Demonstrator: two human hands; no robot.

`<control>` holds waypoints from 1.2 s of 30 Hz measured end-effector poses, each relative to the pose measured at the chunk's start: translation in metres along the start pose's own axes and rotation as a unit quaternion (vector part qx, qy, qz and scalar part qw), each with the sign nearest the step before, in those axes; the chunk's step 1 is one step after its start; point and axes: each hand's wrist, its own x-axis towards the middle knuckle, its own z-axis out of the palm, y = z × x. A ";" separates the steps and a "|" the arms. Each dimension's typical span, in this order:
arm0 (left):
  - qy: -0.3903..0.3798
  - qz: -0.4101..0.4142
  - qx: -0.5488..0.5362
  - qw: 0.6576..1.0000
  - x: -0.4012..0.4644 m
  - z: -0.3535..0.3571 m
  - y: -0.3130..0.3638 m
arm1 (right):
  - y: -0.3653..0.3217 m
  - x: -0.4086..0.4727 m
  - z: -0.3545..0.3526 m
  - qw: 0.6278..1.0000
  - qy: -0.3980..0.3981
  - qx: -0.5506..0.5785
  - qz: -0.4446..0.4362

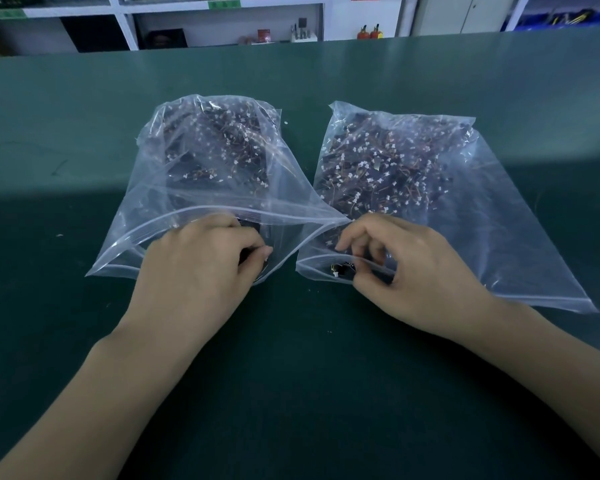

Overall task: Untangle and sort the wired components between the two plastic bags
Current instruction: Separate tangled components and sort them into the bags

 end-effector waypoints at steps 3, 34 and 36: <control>0.037 0.022 -0.005 0.999 -0.003 -0.004 0.003 | 0.000 0.000 0.001 1.000 -0.005 -0.005 -0.002; 0.060 -0.013 -0.462 0.885 -0.016 0.019 0.052 | -0.012 0.003 0.006 0.995 0.038 0.089 -0.007; 0.058 -0.007 -0.467 0.882 -0.016 0.018 0.053 | -0.012 0.003 0.006 0.995 0.040 0.096 0.000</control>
